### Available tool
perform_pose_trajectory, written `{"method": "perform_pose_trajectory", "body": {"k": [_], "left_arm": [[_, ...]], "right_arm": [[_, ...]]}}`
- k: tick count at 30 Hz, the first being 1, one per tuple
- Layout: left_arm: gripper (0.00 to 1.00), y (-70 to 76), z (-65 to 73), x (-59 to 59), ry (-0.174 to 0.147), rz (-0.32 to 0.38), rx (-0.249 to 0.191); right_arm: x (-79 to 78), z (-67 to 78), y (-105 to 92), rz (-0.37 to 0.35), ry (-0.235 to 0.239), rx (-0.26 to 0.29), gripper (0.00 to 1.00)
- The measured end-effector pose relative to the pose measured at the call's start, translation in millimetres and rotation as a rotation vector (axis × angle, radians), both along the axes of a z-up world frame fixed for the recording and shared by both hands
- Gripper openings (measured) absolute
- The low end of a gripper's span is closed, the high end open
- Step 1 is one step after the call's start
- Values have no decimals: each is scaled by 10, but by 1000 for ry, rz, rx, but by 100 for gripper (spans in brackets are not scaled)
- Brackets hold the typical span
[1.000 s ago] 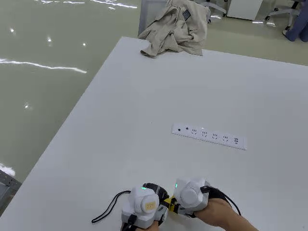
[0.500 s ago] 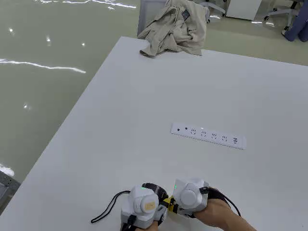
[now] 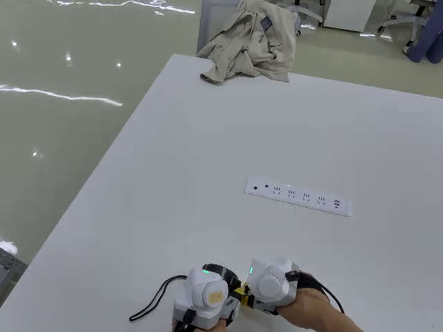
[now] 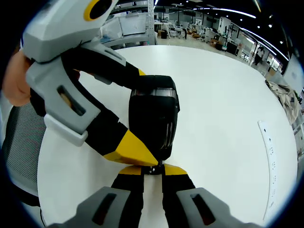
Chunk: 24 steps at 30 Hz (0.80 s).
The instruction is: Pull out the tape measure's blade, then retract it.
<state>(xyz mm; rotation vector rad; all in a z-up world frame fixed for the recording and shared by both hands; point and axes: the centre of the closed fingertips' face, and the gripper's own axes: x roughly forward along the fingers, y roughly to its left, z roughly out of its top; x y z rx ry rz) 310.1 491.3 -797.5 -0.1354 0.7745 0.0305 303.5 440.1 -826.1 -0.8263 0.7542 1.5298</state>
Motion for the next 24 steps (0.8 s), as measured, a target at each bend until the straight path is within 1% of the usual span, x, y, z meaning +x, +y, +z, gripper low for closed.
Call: {"method": "perform_pose_trajectory", "body": {"k": [7,9,14,16,18,24], "left_arm": [[64,-3,5,8,-5,-7,-6],[65,-9,24,19,-12,-1,-17],[68,-29,73,49,-25,-8,-18],[71,-29,81,54,-24,-7,-17],[73,-38,87,52,-21,-8,-21],[74,-8,74,38,-11,-5,-20]], "right_arm": [[-1,-1,-5,4,-4,-5,14],[5,-12,-5,3,-5,-5,14],[4,-10,-5,12,-19,-11,15],[7,-20,-6,11,-20,-13,15],[-1,11,-6,11,-24,-14,15],[7,-19,-11,7,-29,-19,17]]}}
